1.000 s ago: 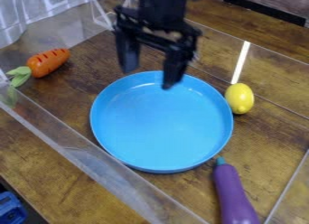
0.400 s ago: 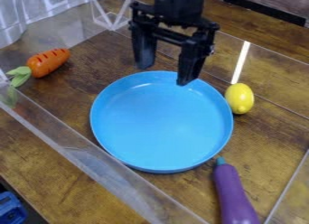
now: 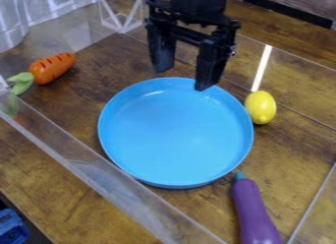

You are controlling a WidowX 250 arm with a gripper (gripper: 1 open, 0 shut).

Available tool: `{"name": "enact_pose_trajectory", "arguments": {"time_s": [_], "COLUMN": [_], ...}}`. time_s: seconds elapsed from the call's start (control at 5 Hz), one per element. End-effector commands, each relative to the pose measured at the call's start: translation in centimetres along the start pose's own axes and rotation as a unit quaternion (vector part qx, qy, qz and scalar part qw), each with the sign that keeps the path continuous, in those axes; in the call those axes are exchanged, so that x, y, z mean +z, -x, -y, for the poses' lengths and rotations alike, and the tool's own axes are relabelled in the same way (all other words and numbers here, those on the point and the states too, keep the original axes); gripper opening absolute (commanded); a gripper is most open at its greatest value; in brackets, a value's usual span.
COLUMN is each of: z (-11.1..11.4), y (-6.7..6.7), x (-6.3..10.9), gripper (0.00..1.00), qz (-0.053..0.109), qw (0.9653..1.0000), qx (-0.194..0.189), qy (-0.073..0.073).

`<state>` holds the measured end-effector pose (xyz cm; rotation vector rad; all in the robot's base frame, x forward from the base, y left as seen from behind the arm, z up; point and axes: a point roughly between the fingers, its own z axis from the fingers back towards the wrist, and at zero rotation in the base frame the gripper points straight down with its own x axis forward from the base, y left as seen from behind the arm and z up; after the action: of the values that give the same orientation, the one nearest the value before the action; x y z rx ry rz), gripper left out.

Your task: Move the carrot to the left side

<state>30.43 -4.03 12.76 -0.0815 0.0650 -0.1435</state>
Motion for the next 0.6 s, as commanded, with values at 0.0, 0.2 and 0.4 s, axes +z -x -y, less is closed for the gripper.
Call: {"name": "enact_pose_trajectory", "arguments": {"time_s": [0.0,0.2,0.4], "z": [0.32,0.13,-0.27], "y": [-0.94,-1.38,-0.57], "x": [2.49,2.52,2.48], "gripper": [1.0,1.0,1.0], "qz": [0.042,0.041,0.033], "qw": [0.9991,0.9991,0.9993], "qx": [-0.01,-0.008,0.012], "qy": [-0.001,0.006,0.007]}}
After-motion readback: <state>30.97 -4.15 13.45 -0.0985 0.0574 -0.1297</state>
